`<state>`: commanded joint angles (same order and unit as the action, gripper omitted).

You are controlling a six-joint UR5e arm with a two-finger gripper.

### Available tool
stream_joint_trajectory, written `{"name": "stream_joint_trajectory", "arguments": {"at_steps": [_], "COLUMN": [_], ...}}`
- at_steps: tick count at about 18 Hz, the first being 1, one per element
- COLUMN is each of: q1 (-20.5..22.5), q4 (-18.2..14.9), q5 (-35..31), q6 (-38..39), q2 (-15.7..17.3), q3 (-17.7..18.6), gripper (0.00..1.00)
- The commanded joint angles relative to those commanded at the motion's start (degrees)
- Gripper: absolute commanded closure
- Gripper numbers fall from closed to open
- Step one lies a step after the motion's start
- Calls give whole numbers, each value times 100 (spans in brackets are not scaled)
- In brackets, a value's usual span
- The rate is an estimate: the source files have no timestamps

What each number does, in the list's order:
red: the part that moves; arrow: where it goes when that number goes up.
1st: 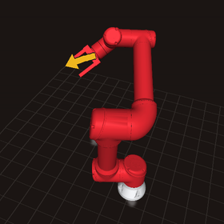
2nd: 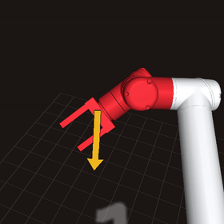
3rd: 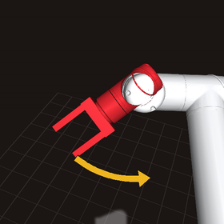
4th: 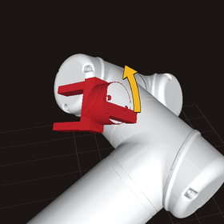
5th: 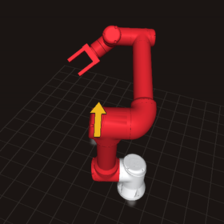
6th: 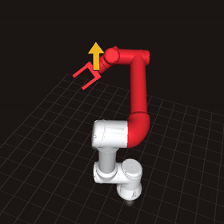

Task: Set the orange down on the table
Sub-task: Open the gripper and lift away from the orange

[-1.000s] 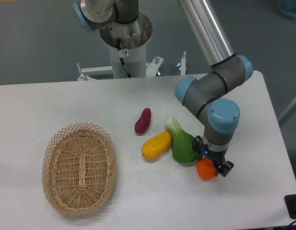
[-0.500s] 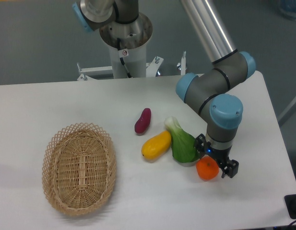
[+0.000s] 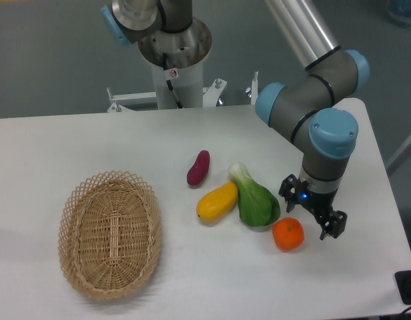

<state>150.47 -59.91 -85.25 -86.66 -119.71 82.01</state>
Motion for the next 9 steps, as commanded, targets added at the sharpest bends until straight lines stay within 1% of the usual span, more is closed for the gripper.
{"name": "stream_joint_trajectory", "arguments": {"at_steps": [1, 2, 5, 7, 9], "q1": [9, 17, 0, 0, 0], "q4": [-159, -222, -582, -740, -767], "q5": [17, 26, 35, 18, 9], "q6": [-35, -70, -62, -62, -62], "q2": [122, 158, 421, 554, 598], "q3": [-9, -18, -54, -80, -62], "gripper": [0, 0, 0, 0, 0]}}
